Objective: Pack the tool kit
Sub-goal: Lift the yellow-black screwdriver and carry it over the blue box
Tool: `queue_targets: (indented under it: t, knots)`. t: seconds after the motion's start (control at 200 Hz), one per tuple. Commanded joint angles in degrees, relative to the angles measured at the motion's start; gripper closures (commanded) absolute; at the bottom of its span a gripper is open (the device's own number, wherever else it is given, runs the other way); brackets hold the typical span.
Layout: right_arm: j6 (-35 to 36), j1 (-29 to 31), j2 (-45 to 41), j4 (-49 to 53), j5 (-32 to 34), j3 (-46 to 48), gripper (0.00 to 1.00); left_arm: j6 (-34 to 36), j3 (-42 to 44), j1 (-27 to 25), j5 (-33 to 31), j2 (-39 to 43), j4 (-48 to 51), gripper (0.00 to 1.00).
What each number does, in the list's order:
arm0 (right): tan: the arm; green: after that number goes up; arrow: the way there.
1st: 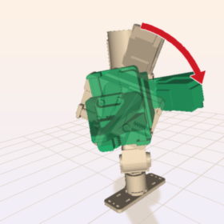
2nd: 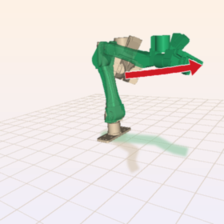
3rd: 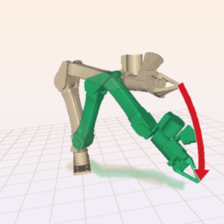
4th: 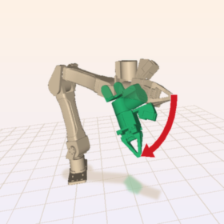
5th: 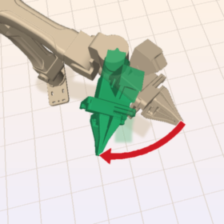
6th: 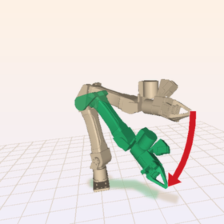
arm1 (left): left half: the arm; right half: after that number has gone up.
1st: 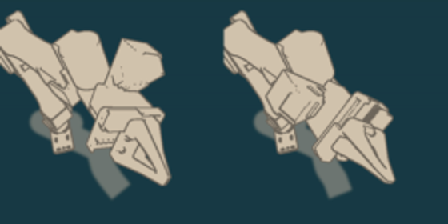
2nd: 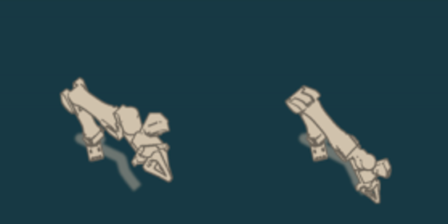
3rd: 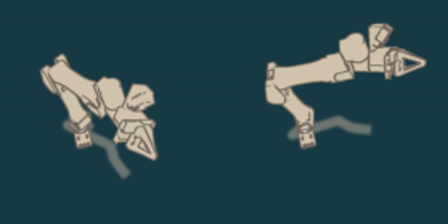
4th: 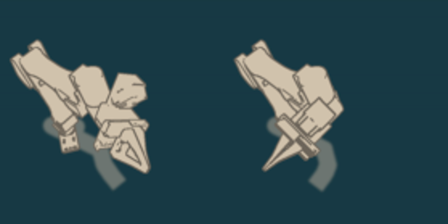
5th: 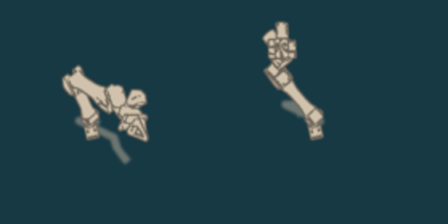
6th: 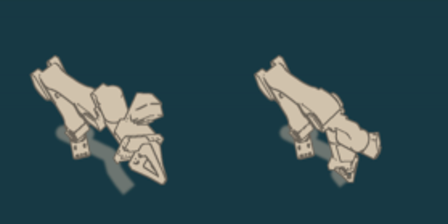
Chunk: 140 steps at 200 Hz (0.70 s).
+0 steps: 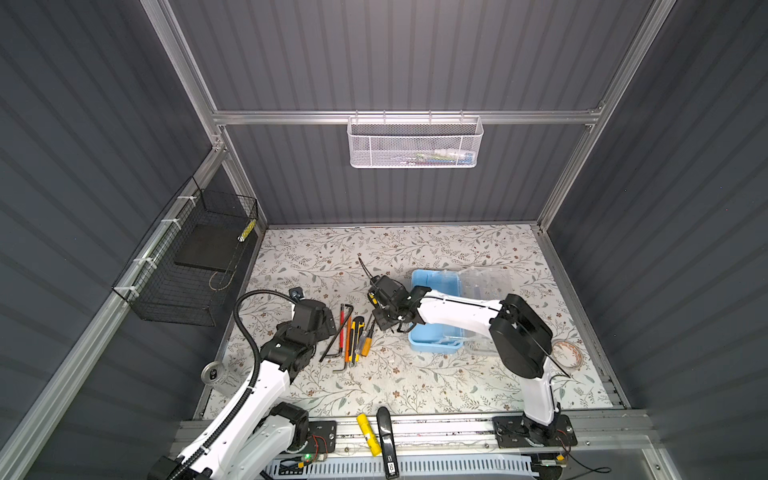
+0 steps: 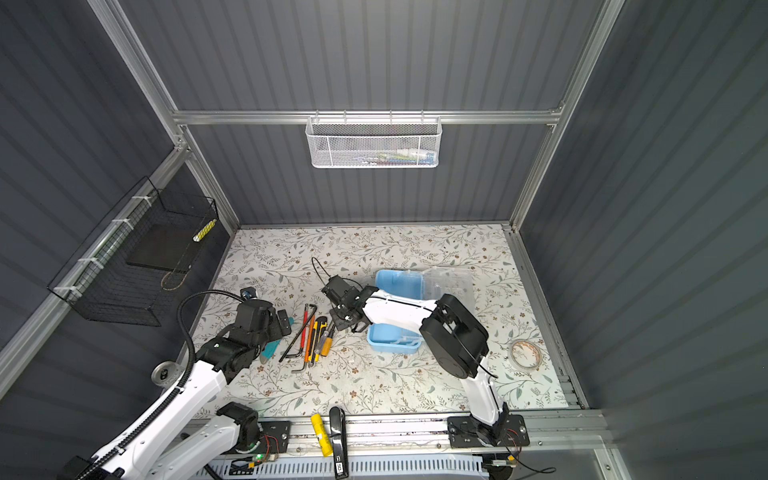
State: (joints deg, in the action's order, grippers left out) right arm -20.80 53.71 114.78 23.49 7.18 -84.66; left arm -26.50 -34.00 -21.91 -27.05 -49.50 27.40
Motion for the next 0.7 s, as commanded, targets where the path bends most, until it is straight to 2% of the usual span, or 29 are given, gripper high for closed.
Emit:
queue_targets:
  t: [0.0, 0.395, 0.695]
  knots:
    - [-1.2, -1.3, -3.6, -0.5, 2.1, 1.3, 1.00, 0.5, -0.1, 0.4, -0.6, -0.1, 0.7, 0.01]
    - [-4.0, -7.6, -19.5, 5.1, 5.2, 6.9, 1.00, 0.5, -0.2, 0.4, -0.6, 0.0, 0.7, 0.01]
    - [-6.5, -18.6, -35.7, 14.8, 7.9, 16.4, 1.00, 0.6, -0.3, 0.4, -0.4, -0.4, 0.5, 0.00]
